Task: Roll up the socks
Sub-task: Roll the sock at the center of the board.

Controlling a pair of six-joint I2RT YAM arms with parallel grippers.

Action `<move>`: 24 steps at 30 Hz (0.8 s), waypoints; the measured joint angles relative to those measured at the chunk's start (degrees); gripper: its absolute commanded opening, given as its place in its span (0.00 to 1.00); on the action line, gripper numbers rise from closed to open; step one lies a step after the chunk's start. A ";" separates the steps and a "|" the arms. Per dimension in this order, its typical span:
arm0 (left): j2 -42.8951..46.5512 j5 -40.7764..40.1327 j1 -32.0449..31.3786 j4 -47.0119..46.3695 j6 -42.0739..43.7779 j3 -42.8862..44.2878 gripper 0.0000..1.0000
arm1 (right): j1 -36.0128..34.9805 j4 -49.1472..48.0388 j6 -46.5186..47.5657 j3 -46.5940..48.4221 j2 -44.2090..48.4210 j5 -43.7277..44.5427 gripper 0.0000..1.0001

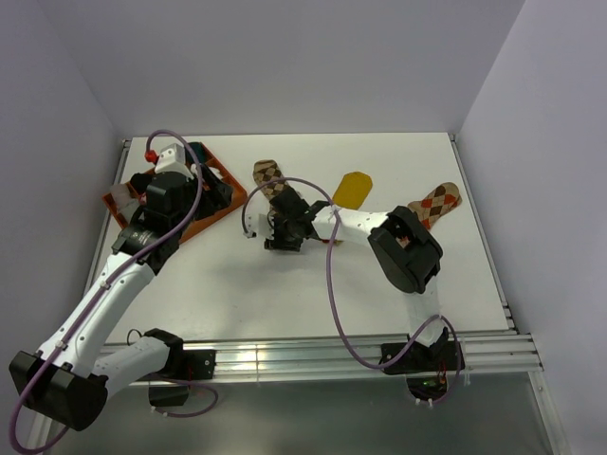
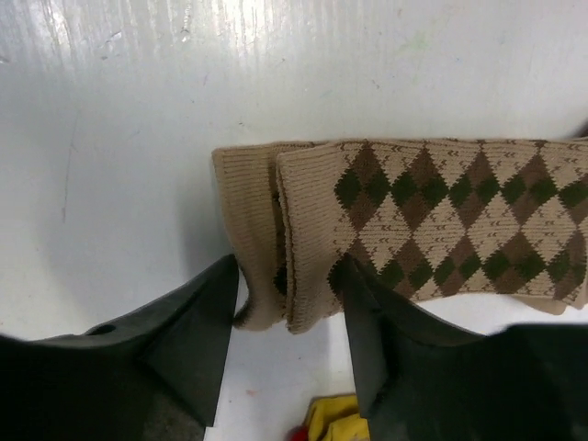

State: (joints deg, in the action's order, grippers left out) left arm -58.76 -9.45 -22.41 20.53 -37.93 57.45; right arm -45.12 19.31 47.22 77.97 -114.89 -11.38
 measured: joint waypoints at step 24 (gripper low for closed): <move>-0.57 4.20 0.11 -9.86 -2.67 -14.38 0.63 | 5.75 19.02 -12.94 2.91 0.76 -25.22 0.24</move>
State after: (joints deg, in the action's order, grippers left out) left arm -59.33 -5.26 -22.31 10.68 -40.60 43.07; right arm -39.38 38.33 34.28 80.88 -114.13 -36.60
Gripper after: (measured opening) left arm 0.646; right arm 0.248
